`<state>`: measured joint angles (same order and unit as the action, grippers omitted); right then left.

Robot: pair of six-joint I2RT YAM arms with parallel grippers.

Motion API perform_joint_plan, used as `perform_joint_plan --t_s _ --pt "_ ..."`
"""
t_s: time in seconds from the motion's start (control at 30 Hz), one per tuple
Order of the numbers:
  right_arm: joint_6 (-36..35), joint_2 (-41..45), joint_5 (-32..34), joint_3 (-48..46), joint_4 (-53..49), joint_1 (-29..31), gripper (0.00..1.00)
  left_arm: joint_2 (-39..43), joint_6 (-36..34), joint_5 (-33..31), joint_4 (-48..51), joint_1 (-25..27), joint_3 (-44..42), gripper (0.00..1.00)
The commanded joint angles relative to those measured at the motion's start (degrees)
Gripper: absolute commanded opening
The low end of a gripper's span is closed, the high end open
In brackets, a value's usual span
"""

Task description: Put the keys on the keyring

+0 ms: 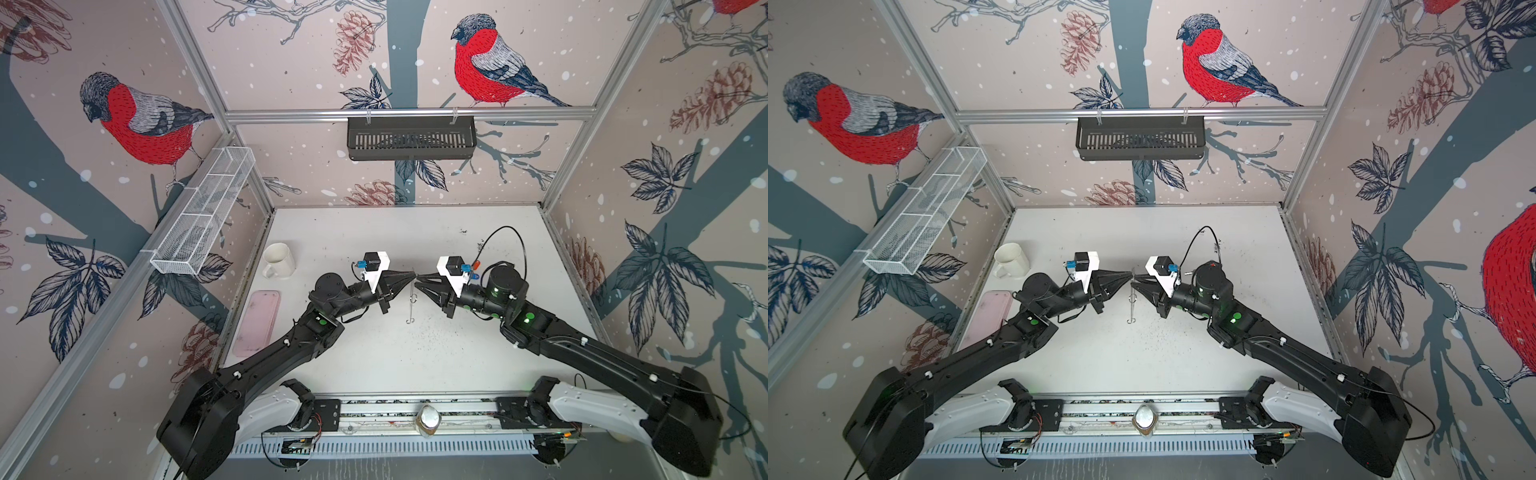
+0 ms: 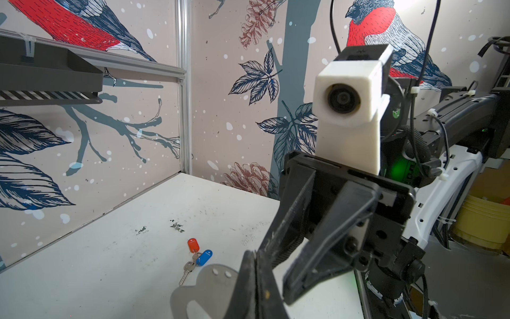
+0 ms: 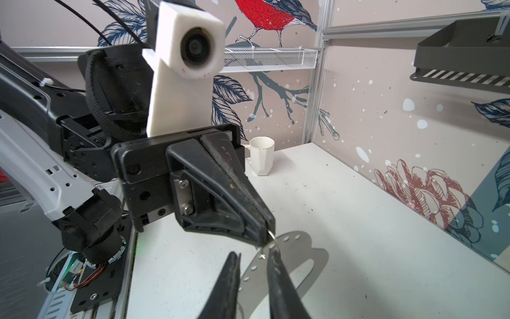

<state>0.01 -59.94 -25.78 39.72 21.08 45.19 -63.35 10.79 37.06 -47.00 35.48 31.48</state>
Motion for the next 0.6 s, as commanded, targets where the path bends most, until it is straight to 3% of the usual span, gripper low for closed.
perform_joint_plan --t_s 0.0,0.57 --pt "0.0 1.2 2.3 -0.4 2.9 -1.1 0.30 0.3 0.8 2.2 -2.2 -0.1 0.3 0.00" --pt "-2.8 4.7 -5.0 -1.8 0.6 -7.2 0.31 0.5 0.8 5.1 -2.8 -0.2 0.3 0.00"
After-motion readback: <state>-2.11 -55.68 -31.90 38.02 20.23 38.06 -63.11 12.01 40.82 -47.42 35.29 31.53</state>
